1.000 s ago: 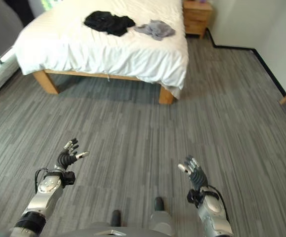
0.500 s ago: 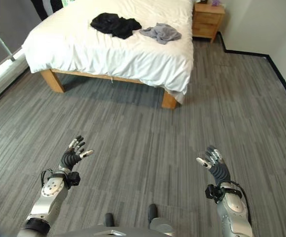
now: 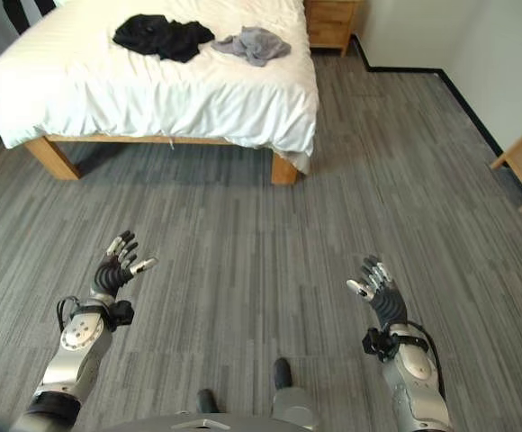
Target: Pick up bed clothes into laundry basket.
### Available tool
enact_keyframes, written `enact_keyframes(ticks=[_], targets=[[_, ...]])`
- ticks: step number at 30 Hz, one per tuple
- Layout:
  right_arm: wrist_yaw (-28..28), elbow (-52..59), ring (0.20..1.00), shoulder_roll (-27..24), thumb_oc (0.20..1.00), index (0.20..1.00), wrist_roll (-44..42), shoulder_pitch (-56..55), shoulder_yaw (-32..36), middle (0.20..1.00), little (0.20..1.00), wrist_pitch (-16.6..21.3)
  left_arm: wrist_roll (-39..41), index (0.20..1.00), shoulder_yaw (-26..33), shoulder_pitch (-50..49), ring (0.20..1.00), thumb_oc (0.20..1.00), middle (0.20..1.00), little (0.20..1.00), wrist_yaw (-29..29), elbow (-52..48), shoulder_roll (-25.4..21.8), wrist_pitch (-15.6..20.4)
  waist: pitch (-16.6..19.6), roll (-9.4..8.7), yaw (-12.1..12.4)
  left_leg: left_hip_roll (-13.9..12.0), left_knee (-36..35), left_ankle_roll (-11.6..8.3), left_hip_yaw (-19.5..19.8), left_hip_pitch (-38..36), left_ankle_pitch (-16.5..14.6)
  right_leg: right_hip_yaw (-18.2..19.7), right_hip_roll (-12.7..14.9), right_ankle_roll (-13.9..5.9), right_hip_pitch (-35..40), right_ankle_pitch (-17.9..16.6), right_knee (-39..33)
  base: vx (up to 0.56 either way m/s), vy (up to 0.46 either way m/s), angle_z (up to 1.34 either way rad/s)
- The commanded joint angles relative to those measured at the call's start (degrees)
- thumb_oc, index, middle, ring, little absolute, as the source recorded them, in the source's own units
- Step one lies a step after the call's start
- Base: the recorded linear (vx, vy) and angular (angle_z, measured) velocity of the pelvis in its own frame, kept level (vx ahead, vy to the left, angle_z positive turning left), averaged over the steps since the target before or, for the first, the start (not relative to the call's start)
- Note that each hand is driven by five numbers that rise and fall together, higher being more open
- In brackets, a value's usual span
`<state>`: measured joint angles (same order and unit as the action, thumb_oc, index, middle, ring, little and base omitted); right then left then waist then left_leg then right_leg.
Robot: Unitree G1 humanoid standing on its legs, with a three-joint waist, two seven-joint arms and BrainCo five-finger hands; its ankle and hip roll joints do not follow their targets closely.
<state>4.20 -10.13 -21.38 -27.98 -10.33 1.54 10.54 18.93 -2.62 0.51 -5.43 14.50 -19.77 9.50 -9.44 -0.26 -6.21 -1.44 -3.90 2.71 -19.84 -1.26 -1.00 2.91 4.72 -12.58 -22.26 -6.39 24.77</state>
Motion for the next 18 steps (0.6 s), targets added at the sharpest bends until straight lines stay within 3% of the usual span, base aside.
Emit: enact_keyframes(ticks=[1, 3, 6, 9, 11, 12, 13, 14, 15, 18], targets=[[-0.2, 2.71, 1.0, 1.25, 1.0, 1.0, -0.04, 1.41, 0.99, 1.0, 1.0, 2.77, -1.34, 1.0, 1.45, 1.22, 1.0, 1.0, 1.0, 1.0, -0.96, -3.43, -3.35, 3.31, -1.88, -0.04, -1.0, -1.05, -1.11, -3.23, 1.43, -7.28, -3.67, -4.35, 6.01, -0.64, 2.25, -2.41, -0.46, 0.31, 0.019, -0.05], [0.09, 2.4, 1.0, 1.29, 1.0, 1.0, -0.11, 0.78, 1.0, 1.0, 1.0, 2.58, -1.15, 1.0, 2.2, 1.19, 1.0, 1.0, 1.0, 1.0, -0.99, -3.89, -3.16, 3.59, -2.08, 0.05, -2.61, -0.67, -1.11, -4.7, 1.65, -9.86, -5.37, -7.14, 6.16, 0.16, 1.01, -2.09, -12.08, 0.4, -0.076, -0.21], [0.61, 2.68, 1.0, 0.9, 1.0, 1.0, 0.25, -0.07, 0.29, 1.0, 1.0, 2.37, -1.59, 1.0, 1.96, 2.32, 1.0, 1.0, 1.0, 1.0, -0.96, -1.38, -2.81, 3.42, -1.64, -0.32, -4.09, -0.87, -1.11, -6.6, 2.16, -13.19, -7.01, -8.75, 5.66, -0.2, 0.73, -4.46, -23.87, 0.42, -0.16, -0.04], [1.9, 5.27, 1.0, -0.05, 1.0, 1.0, -0.15, -1.41, -0.04, 1.0, 1.0, 2.05, -1.47, 1.0, 1.23, 2.32, 1.0, 1.0, 1.0, 1.0, -0.61, -1.26, -2.03, 3.44, -0.79, 0.01, -5.16, -2.07, -0.31, -8.06, 3.54, -15.96, -6.77, -8.02, 4.65, 0.08, 0.59, -5.06, -21.64, 0.43, -0.249, 0.34], [2.53, 5.62, 1.0, -0.92, 1.0, 1.0, -0.48, -1.95, -0.34, 1.0, 1.0, 2.03, -0.74, 1.0, 0.8, 1.24, 1.0, 1.0, 1.0, 1.0, -0.11, -1.19, -1.02, 3.66, -0.29, 0.7, -5.69, -5.23, 9.79, -9.79, 5.56, -14.09, -1.45, -6.99, 1.38, 2.99, 2.03, -3.26, -18.9, 0.42, -0.335, 0.56], [2.13, 4.96, 1.0, -1.75, 1.0, 1.0, -0.95, -1.57, -0.34, 1.0, 1.0, 2.1, 0.37, 1.0, 0.54, 1.63, 1.0, 1.0, 1.0, 1.0, -0.25, -0.98, -0.25, 3.38, -0.37, 0.64, -5.15, -6.86, 19.9, -10.46, 6.61, -9.14, 3.62, -7.43, 0.66, 5.32, 3.99, -2.06, -18.82, 0.34, -0.4, 0.36], [1.47, 4.78, 1.0, -1.93, 1.0, 1.0, -2.83, -0.99, -0.44, 1.0, 1.0, 2.4, 1.92, 1.0, 0.61, 1.62, 1.0, 1.0, 1.0, 1.0, -0.32, -1.04, 0.55, 3.13, -0.6, 0.1, -4.63, -8.3, 28.86, -10.67, 7.45, -4.78, 8.27, -8.01, -0.4, 7.31, 6.49, -0.92, -19.36, 0.37, -0.497, 0.36], [2.12, 5.49, 1.0, -1.76, 1.0, 1.0, -5.83, -1.19, -0.48, 1.0, 1.0, 2.74, 3.29, 1.0, 0.21, 1.61, 1.0, 1.0, 1.0, 1.0, 0.07, -1.5, 0.93, 3.11, -1.25, -0.88, -3.57, -9.57, 35.55, -10.35, 7.86, -0.57, 10.69, -8.11, -1.02, 9.14, 9.34, 0.55, -20.23, 0.49, -0.624, 0.43], [2.27, 5.1, 1.0, -3.27, 1.0, 1.0, -5.62, -2.09, 0.08, 1.0, 1.0, 2.27, 2.76, 1.0, -0.4, 1.54, 1.0, 1.0, 1.0, 1.0, 0.44, -2.69, 0.68, 2.77, -2.71, -2.31, -1.42, -9.07, 43.42, -9.63, 9.31, 4.38, 10.52, -6.95, -2.07, 11.26, 13.49, 3.28, -21.03, 0.36, -0.45, 0.37], [1.12, 4.89, 1.0, -4.79, 1.0, 1.0, -3.5, -2.03, 1.03, 1.0, 1.0, 1.8, 3.12, 1.0, -1.06, 2.39, 1.0, 1.0, 1.0, 1.0, 1.13, -2.14, 1.01, 2.39, -3.02, -3.15, -0.54, -10.67, 42.52, -9.23, 8.0, 9.54, 9.71, -6.31, -1.63, 11.68, 16.86, 4.41, -21.92, 0.35, -0.256, -0.31]])
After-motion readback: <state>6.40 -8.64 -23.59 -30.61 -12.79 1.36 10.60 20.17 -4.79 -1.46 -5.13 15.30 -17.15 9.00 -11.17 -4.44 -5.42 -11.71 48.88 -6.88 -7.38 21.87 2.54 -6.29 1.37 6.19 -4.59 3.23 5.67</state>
